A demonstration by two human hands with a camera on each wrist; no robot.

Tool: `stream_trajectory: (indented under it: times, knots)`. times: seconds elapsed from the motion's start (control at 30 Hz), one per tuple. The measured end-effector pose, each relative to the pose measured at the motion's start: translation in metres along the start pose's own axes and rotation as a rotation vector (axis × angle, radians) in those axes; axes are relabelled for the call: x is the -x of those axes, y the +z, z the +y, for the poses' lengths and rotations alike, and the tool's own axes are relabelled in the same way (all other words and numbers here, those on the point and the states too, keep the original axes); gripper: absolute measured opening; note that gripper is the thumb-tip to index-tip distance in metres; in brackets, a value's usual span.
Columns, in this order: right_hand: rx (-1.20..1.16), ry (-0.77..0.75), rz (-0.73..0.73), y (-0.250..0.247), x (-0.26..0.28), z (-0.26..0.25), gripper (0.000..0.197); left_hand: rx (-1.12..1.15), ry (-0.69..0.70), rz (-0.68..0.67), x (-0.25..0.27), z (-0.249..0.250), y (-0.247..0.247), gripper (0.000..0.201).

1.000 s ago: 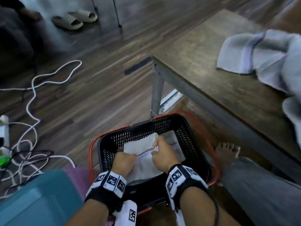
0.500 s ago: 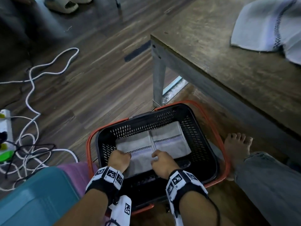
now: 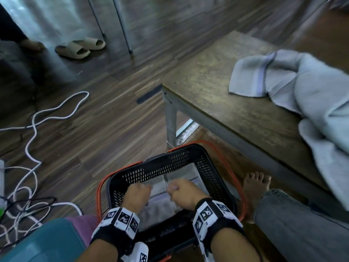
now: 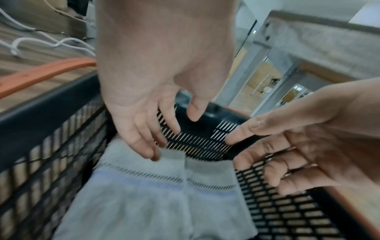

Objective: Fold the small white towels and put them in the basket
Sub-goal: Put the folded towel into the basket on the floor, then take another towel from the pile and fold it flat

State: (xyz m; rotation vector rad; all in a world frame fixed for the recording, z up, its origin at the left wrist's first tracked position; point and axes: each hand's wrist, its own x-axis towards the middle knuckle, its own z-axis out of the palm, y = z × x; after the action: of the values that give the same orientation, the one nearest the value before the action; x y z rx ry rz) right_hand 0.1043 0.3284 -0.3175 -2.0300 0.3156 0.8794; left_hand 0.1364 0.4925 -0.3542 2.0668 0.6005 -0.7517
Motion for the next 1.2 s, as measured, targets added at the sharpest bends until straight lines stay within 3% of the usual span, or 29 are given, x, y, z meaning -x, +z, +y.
stream_trajectory:
  times: [0.23, 0.37, 0.47, 0.6, 0.73, 0.8, 0.87, 1.03, 1.1, 1.2]
  knots:
    - [0.170, -0.262, 0.154, -0.108, 0.104, -0.074, 0.021, 0.047, 0.298, -0.257, 0.081, 0.111, -0.013, 0.032]
    - [0.335, -0.384, 0.401, -0.194, 0.210, -0.095, 0.025, 0.044, 0.551, -0.369, 0.152, 0.199, 0.002, 0.029]
    - [0.285, -0.419, 0.629, -0.244, 0.285, -0.075, 0.021, -0.087, 0.764, -0.439, 0.206, 0.266, 0.026, 0.028]
    - [0.187, -0.319, 0.873, -0.278, 0.343, 0.001, 0.019, -0.313, 0.968, -0.471, 0.262, 0.329, 0.074, 0.025]
    - [0.108, -0.187, 0.959, -0.283, 0.352, 0.081, 0.018, -0.789, 1.013, -0.417, 0.277, 0.342, 0.143, 0.035]
    - [0.103, -0.164, 0.949, -0.282, 0.346, 0.112, 0.016, -1.068, 1.013, -0.325, 0.271, 0.341, 0.176, 0.040]
    - [0.086, -0.171, 0.930, -0.280, 0.337, 0.133, 0.014, -1.169, 0.980, -0.182, 0.263, 0.342, 0.201, 0.045]
    - [0.028, -0.207, 0.904, -0.277, 0.320, 0.162, 0.014, -1.039, 0.895, 0.270, 0.247, 0.349, 0.214, 0.053]
    - [0.068, -0.202, 0.886, -0.281, 0.317, 0.164, 0.013, -0.947, 0.884, 0.189, 0.244, 0.355, 0.212, 0.045]
    - [0.108, -0.219, 0.901, -0.286, 0.314, 0.164, 0.011, -0.575, 0.938, 0.054, 0.260, 0.373, 0.208, 0.025]
